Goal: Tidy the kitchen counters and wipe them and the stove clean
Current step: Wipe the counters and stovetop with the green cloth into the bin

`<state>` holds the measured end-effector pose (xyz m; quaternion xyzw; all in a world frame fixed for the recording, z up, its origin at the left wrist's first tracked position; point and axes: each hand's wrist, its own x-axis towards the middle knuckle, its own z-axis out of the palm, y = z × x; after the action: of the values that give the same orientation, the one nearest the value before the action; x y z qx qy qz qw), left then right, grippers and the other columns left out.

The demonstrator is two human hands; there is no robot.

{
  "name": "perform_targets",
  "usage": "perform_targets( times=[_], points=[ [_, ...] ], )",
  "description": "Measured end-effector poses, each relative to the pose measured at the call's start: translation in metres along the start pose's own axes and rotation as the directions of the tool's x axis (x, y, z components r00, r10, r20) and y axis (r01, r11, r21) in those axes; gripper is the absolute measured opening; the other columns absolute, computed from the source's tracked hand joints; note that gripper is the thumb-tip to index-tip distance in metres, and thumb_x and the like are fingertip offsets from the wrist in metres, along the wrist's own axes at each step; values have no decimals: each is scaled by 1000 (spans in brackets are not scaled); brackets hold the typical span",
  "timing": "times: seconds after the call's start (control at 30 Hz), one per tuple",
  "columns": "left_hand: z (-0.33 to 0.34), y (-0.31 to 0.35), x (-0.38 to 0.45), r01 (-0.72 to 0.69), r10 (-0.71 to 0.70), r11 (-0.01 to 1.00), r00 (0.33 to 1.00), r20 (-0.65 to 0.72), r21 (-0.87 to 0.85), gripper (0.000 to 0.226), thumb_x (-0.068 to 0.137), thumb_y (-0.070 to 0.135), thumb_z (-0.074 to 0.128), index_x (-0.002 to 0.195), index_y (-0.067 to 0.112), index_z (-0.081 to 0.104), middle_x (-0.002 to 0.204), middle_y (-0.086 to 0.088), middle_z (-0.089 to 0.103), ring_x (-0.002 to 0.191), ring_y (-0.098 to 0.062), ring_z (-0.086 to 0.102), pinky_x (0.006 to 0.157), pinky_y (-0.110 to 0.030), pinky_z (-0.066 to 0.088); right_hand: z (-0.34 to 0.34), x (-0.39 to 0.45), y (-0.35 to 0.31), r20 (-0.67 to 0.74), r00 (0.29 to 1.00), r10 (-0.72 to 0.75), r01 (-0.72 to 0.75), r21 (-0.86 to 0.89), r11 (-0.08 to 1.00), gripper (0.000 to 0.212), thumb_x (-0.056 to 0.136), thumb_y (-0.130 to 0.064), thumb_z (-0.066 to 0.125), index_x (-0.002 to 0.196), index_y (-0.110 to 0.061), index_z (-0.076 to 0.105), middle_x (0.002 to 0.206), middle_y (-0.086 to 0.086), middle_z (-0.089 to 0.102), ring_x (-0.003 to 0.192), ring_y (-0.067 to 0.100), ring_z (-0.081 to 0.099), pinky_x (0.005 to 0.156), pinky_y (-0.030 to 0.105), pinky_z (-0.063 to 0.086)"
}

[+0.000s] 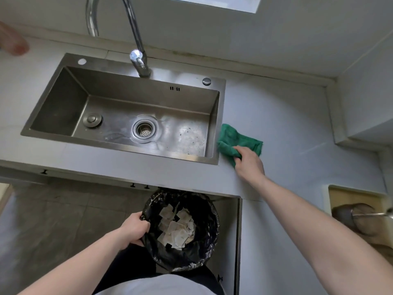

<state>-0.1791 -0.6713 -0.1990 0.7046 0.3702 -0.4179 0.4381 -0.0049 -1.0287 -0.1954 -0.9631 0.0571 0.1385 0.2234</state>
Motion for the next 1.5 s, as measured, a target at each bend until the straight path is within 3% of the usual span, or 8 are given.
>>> perform_targets(
  times=[0.5,0.7,0.83,0.93,1.13,1.27,1.33,1.5],
  points=[
    [22,5,-7,-47,47,999,998,29,6,35,81,-3,43,100,11,68,99,-22,73,79,-37,76,64,-49,65,37,-110,-50,175,978,-112,112,13,994,36,99,-26,51,133,-35,60,130,-14,61,121,18,57,99,38,48],
    [26,3,-8,-48,49,999,998,40,-21,35,82,-3,45,100,13,70,99,-22,74,84,-38,76,67,-51,65,45,-155,-70,372,897,-239,219,96,971,34,100,-34,51,133,-37,60,131,-16,65,122,15,60,101,37,49],
    [25,2,-7,-50,51,999,998,47,-18,36,78,-2,45,100,13,70,98,-22,75,82,-38,76,68,-52,65,21,-151,-69,274,933,-233,189,178,966,32,100,-28,51,126,-41,63,118,-19,70,109,9,63,88,31,48],
    [24,2,-8,-48,49,999,997,54,-13,37,78,-3,45,100,13,70,98,-21,74,80,-37,77,67,-50,65,-7,-130,-57,115,976,-187,156,234,960,34,96,-27,54,126,-40,64,114,-17,73,105,10,66,90,32,51],
    [21,3,-9,-42,43,999,998,54,-14,36,80,-4,44,100,11,70,101,-21,72,82,-36,76,65,-48,65,-54,-67,-36,-191,981,19,41,308,950,17,97,-26,53,105,-28,67,84,-7,69,80,21,64,69,35,51],
    [20,4,-7,-40,41,999,997,64,-16,37,82,-5,44,103,13,69,102,-20,73,83,-35,76,65,-46,65,-53,-20,-32,-266,962,56,8,234,972,24,96,-22,49,113,-30,64,105,-5,68,97,24,62,77,33,46],
    [20,5,-6,-40,41,999,996,76,-15,38,82,-5,44,104,13,69,103,-21,73,85,-36,76,66,-47,65,-51,2,-32,-240,969,51,-11,166,986,37,97,-20,49,129,-31,62,122,-4,67,110,24,60,90,35,48],
    [17,7,-3,-41,41,999,997,61,-5,37,82,-4,43,102,13,69,104,-20,72,85,-35,75,62,-44,65,-43,49,-41,-167,985,43,-34,55,998,44,99,-16,50,141,-28,57,137,3,62,123,33,57,103,39,46]
  ],
)
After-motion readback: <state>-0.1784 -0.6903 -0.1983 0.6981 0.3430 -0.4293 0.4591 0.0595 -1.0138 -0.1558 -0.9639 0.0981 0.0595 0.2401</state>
